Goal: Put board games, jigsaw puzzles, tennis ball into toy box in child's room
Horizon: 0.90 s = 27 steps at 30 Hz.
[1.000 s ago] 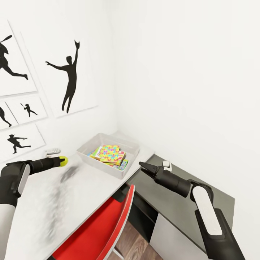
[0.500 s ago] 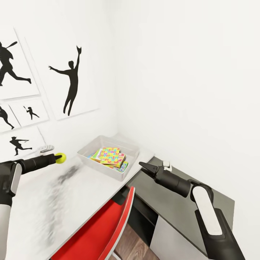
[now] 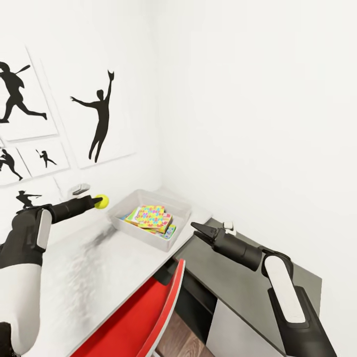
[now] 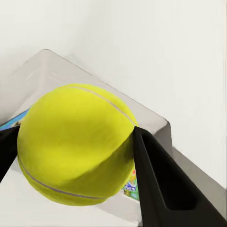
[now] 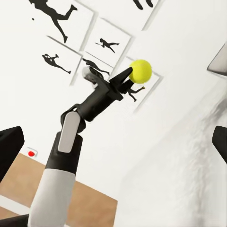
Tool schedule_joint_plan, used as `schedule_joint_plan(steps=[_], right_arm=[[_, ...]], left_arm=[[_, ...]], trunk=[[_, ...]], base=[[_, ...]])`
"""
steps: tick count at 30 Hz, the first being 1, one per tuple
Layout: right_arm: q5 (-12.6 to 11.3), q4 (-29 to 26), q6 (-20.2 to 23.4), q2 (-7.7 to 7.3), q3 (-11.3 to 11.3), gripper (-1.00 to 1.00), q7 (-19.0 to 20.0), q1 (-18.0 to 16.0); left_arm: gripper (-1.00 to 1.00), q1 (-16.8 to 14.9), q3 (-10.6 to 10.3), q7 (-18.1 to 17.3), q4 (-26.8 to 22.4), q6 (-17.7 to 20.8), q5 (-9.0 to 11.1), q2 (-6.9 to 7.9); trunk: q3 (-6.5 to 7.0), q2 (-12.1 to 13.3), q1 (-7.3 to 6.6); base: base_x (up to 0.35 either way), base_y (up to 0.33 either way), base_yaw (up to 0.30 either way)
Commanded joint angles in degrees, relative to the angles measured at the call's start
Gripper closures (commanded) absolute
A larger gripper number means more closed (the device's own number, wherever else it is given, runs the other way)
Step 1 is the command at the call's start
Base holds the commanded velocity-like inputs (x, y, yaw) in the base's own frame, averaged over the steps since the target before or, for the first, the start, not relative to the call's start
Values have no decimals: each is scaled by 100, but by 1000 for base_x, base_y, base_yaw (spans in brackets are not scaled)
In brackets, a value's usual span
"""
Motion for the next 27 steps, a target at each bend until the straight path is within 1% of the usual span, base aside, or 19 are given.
schedule_joint_plan(steps=[1,5,10,13,14,16,17,18,19,21,22,24,27], right_arm=[[45,0,32,8,-14,-100,48,-6],[45,0,33,11,-7,-100,49,-6],[45,0,33,11,3,-100,41,-6],[45,0,33,12,10,-100,32,-6],[45,0,33,12,11,-100,31,-6],[45,0,30,16,13,-100,23,-6],[45,0,28,17,13,-100,20,-6],[45,0,27,18,15,-100,19,-6],[45,0,26,19,18,-100,17,-6],[45,1,25,20,21,-100,15,-6],[45,0,24,20,24,-100,15,-6],[60,5,-3,30,40,-100,14,-6],[92,6,-222,65,98,-100,8,-6]], left_arm=[[100,-45,0,30,3,21,24,-53],[100,-108,-8,124,6,-9,24,-211],[100,-291,-11,149,11,-13,24,-304],[100,-345,-87,191,25,-80,0,-487],[100,-350,-110,219,30,-121,-3,-518],[100,-367,-232,469,79,-334,-8,-619],[100,-373,-308,685,128,-432,-4,-667],[100,-381,-348,807,162,-474,1,-692],[100,-413,-426,1053,241,-540,10,-744],[100,-524,-527,1456,498,-670,25,-854],[100,-590,-553,1583,703,-800,26,-894],[100,-730,-583,1721,1095,-1068,28,-943],[100,-847,-605,1818,1386,-1233,0,-1024]], trunk=[[-3,-12,4],[35,-12,4],[82,-12,4],[111,-12,4],[120,-12,4],[139,-12,4],[149,-12,4],[158,-12,4],[168,-12,4],[187,-12,4],[196,-12,4],[211,-12,4],[229,-12,4]], base=[[0,0,0],[0,0,0],[0,0,0],[0,0,0],[0,0,0],[0,0,0],[0,0,0],[0,0,0],[0,0,0],[0,0,0],[0,0,4],[0,0,29],[0,0,49]])
